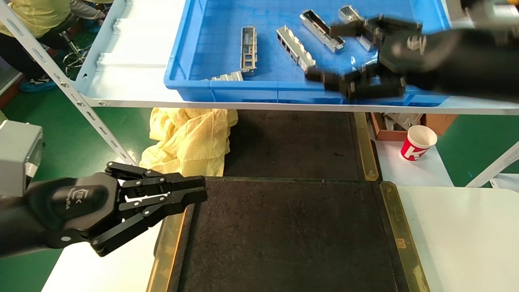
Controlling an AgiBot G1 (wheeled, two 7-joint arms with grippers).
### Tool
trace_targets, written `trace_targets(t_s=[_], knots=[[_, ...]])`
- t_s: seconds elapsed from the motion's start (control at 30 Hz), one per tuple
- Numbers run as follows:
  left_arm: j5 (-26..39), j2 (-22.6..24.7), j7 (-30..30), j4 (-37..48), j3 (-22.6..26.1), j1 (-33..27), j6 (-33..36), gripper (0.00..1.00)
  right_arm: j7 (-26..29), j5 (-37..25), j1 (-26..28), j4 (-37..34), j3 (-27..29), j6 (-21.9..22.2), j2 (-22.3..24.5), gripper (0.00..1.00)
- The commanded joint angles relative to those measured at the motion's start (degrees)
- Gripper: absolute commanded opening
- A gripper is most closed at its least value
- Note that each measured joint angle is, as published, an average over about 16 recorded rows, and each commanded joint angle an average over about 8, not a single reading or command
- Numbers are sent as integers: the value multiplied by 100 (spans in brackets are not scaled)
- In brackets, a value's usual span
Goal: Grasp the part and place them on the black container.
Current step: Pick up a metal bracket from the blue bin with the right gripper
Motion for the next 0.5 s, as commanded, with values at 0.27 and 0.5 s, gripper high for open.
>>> trace_targets(t_s=[0.27, 0.5], knots=[[0, 0, 0, 0, 0, 0, 0, 100, -761, -707, 1119, -2090, -271, 618, -815, 100], [0, 0, 0, 0, 0, 0, 0, 100, -1133, -1002, 1605, -3183, -355, 1721, -1306, 100]])
